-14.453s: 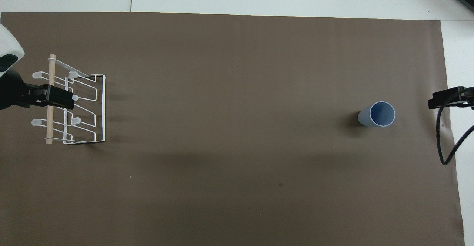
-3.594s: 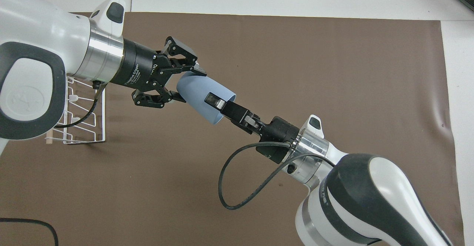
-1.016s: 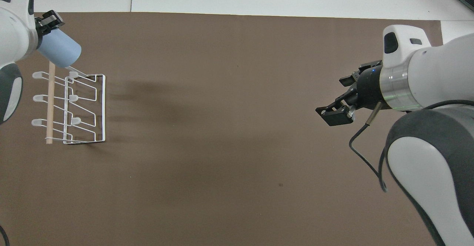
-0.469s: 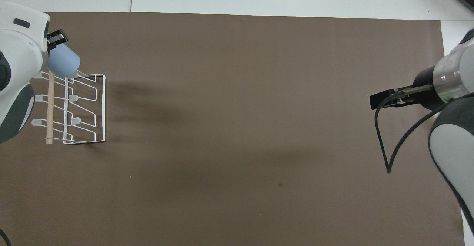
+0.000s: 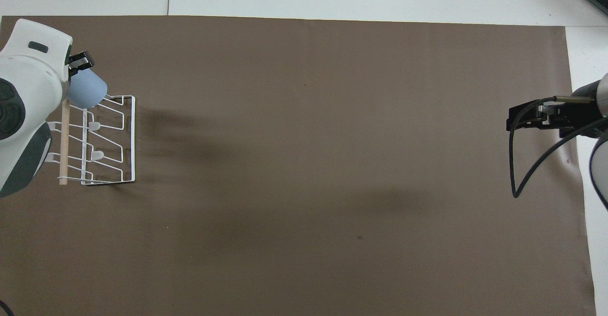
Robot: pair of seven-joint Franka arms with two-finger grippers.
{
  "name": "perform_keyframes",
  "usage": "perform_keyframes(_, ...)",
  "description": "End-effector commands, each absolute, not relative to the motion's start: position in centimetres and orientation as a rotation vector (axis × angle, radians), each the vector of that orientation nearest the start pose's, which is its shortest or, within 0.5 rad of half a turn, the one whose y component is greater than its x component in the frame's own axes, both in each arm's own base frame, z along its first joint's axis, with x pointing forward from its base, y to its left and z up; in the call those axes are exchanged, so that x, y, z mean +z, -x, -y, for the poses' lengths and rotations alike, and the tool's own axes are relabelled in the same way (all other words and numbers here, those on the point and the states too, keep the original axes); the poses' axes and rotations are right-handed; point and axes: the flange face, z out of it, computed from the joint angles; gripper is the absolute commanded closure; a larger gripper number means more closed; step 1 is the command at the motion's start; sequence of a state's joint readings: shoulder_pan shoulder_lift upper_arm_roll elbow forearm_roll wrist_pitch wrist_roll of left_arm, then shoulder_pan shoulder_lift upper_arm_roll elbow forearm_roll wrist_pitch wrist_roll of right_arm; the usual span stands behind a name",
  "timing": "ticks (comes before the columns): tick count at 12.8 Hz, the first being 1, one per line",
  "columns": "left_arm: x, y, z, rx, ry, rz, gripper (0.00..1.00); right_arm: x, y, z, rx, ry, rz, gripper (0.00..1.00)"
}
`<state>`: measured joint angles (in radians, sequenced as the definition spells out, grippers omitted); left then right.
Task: Hang cup on cup holder
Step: 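Move the cup over the wire rack while the right gripper withdraws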
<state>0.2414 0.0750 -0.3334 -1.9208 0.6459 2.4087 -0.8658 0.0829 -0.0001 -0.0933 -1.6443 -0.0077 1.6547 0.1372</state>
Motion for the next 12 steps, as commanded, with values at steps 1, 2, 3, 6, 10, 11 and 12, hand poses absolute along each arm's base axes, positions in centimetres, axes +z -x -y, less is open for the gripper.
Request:
perform_keyframes(1, 49.7, -59.7, 4.6, -0.875, 2.697, 0.519, 1.0, 57.4, -55.0, 0.6, -0.065, 3.149, -0.257, 0.0)
perform_keyframes(2, 49.3, -59.5, 4.6, -0.865, 2.7, 0.516, 1.0, 57.3, -54.8, 0.6, -0.053, 3.149, -0.252, 0.0)
perform_keyframes(3, 48.9, -59.4, 4.6, -0.865, 2.706, 0.507, 1.0, 57.6, -54.8, 0.5, -0.055, 3.149, -0.25, 0.0)
perform_keyframes(6, 48.2, -59.1, 4.1, -0.869, 2.708, 0.502, 1.0, 61.3, -54.6, 0.3, -0.054, 3.14, -0.252, 0.0)
perform_keyframes(10, 47.8, -58.7, 4.2, -0.865, 2.702, 0.474, 0.49, 63.0, -54.5, 0.3, -0.069, 3.14, -0.246, 0.0)
perform_keyframes(11, 47.8, -58.7, 4.2, -0.863, 2.702, 0.47, 0.0, 62.9, -54.5, 0.2, -0.08, 3.136, -0.238, 0.0)
perform_keyframes(12, 47.8, -58.7, 4.2, -0.864, 2.702, 0.465, 0.0, 62.8, -54.5, 0.2, -0.09, 3.137, -0.216, 0.0)
